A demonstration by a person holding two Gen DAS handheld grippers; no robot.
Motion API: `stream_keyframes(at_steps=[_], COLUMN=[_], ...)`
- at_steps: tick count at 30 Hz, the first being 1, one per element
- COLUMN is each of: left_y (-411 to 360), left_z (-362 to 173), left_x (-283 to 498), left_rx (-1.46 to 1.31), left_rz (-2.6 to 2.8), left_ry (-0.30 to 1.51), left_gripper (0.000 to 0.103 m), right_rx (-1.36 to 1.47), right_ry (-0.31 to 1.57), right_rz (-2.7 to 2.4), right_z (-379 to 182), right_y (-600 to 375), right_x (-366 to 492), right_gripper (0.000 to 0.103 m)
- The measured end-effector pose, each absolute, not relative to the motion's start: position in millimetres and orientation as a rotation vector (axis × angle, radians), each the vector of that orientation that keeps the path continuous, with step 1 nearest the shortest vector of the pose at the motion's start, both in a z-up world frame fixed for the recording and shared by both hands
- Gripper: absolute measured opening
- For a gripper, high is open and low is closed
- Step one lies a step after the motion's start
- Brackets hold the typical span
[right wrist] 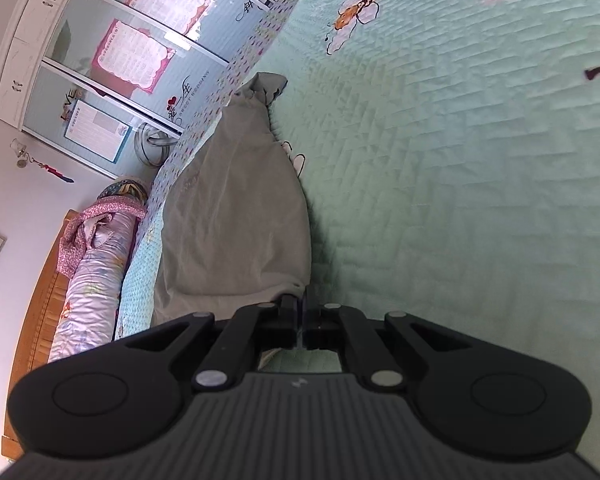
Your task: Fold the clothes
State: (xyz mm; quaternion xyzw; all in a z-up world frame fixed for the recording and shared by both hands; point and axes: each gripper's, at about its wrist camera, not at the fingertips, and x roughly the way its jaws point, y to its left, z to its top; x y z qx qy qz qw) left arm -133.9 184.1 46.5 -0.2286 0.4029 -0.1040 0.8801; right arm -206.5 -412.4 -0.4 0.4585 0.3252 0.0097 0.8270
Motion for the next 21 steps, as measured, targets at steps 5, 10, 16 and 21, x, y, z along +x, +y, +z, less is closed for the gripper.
stream_keyframes(at_steps=[5,10,16,21], left_y=[194,211,226,190], left_z=[42,34,26,40], left_x=[-163,-186,-207,-198], left_rx=[-0.47,-0.462,-0.458,-0.287], left_rz=[-0.214,-0.133,-0.095,-0.219], left_ry=[0.889,0.936,0.948,0.884], left_gripper=[0.0,0.0,0.0,0.007], right_rx=[0.968,0.954,0.914,0.868], right_ry=[0.725,0.779,0.797,0.801], right_rz=[0.03,0.025,-0.004,-0.019], right_z=[3,-6,-17,-17], right_y=[-411,-404,-397,-393], right_x=[-239,-262,-271,-266], right_gripper=[0.002,0.002,0.002,0.002])
